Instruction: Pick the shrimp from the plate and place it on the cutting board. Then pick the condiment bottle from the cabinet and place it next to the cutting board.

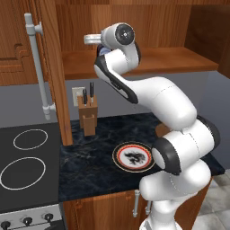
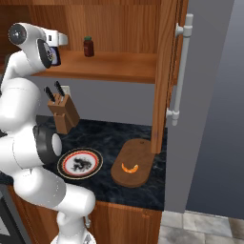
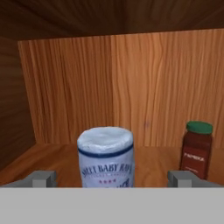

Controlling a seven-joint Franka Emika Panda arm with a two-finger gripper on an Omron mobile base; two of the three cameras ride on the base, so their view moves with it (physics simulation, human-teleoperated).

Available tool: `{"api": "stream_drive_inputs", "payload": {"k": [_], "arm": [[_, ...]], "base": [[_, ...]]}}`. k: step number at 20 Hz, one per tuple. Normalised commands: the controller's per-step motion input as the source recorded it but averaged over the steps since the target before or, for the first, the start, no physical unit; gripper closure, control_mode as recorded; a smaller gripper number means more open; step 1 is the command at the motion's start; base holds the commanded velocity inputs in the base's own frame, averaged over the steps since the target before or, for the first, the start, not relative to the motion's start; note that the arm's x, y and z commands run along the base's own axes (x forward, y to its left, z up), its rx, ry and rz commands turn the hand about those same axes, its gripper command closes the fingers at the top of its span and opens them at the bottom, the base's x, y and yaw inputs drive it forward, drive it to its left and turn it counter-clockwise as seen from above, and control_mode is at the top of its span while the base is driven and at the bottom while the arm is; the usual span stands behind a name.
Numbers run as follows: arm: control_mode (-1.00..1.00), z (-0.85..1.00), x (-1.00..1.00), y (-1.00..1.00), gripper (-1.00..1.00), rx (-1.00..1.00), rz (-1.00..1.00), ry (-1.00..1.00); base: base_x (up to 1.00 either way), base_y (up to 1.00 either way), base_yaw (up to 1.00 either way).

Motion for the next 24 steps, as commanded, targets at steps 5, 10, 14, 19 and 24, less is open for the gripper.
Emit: {"api": "stream_drive_inputs", "payload": {"k": [5,10,14,19,24], "arm": [[-1.00,0.00,0.08,0.03,-1.00,0.00,0.00,0.00],[-1.00,0.00,0.01,0.01,1.00,0.00,0.00,0.00],[-1.00,0.00,0.00,0.00,1.00,0.00,0.00,0.00],[-1.00,0.00,0.00,0.00,1.00,0.00,0.00,0.00],[-1.00,0.00,0.00,0.00,1.00,0.00,0.00,0.00]], "base": [[0.00,0.00,0.00],[0.00,0.00,0.00],[0.00,0.00,0.00],[0.00,0.00,0.00],[0.00,0.00,0.00]]}}
